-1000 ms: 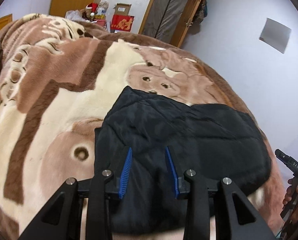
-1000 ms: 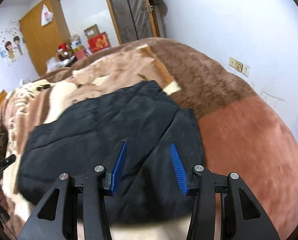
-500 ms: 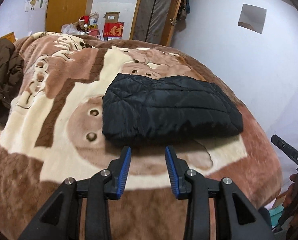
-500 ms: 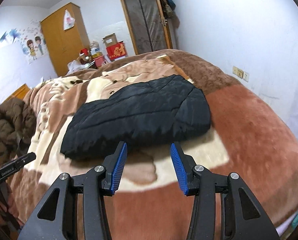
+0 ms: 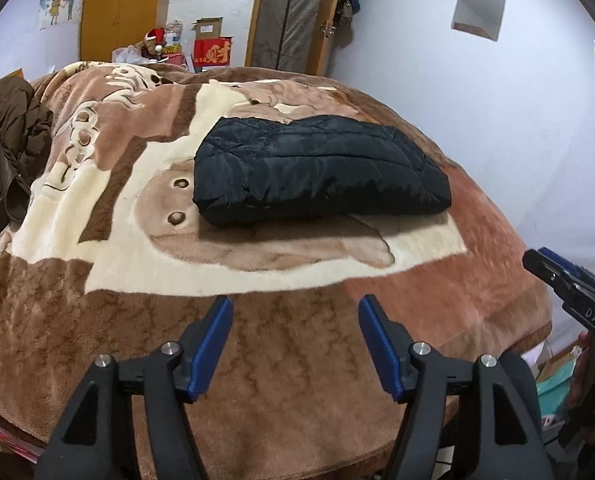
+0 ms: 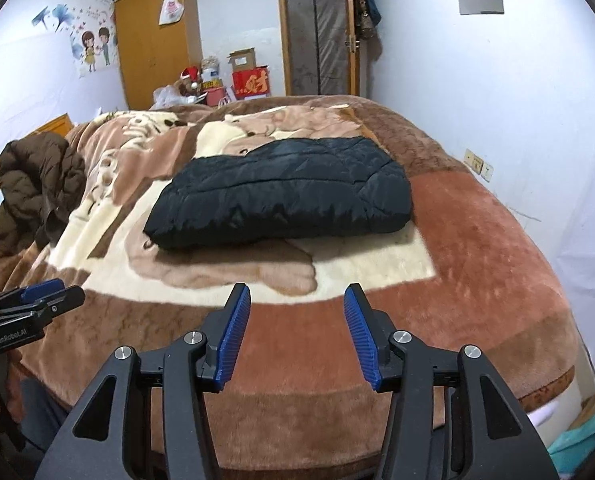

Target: Fold large clothes

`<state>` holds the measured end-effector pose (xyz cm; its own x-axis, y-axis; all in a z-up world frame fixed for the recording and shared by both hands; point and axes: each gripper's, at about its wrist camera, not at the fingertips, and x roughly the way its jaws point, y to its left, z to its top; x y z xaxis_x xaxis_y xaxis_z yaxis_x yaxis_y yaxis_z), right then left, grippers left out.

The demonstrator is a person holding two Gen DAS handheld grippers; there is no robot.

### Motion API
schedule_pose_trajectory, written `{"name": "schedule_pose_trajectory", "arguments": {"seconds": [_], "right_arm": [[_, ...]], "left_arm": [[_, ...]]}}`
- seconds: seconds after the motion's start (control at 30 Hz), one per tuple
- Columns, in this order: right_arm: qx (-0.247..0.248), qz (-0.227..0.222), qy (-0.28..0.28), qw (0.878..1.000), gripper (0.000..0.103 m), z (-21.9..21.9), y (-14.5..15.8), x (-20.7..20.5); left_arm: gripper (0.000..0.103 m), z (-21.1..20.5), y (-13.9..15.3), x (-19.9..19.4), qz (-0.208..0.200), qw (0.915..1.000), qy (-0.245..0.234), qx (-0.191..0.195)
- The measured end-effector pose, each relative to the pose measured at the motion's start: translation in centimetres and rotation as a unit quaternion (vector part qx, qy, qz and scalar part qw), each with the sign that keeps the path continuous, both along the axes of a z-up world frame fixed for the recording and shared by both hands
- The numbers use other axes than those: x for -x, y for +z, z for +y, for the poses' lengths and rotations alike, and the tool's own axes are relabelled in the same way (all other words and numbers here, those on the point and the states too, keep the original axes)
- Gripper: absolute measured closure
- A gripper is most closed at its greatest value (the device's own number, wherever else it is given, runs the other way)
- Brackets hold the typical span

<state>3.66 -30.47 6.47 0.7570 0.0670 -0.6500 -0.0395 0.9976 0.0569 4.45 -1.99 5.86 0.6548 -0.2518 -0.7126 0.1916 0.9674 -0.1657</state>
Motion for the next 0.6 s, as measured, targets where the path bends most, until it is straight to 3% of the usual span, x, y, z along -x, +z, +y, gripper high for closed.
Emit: {"name": "schedule_pose_trajectory", "arguments": {"seconds": [0.37,0.6], "right_arm": [[0.018,0.031,-0.010,0.999,0.053,-0.1,-1.3,-0.3],[0.022,0.037,-0.012,0.999,0.053,-0.2,-1.3,-0.4]], "left_arm": [[0.035,-0.3,-0.5,-0.4,0.018,0.9997,0.007,-0.017],[0.035,0.0,-0.7,-0.6,0.027,0.9996,0.006,0.012]]}}
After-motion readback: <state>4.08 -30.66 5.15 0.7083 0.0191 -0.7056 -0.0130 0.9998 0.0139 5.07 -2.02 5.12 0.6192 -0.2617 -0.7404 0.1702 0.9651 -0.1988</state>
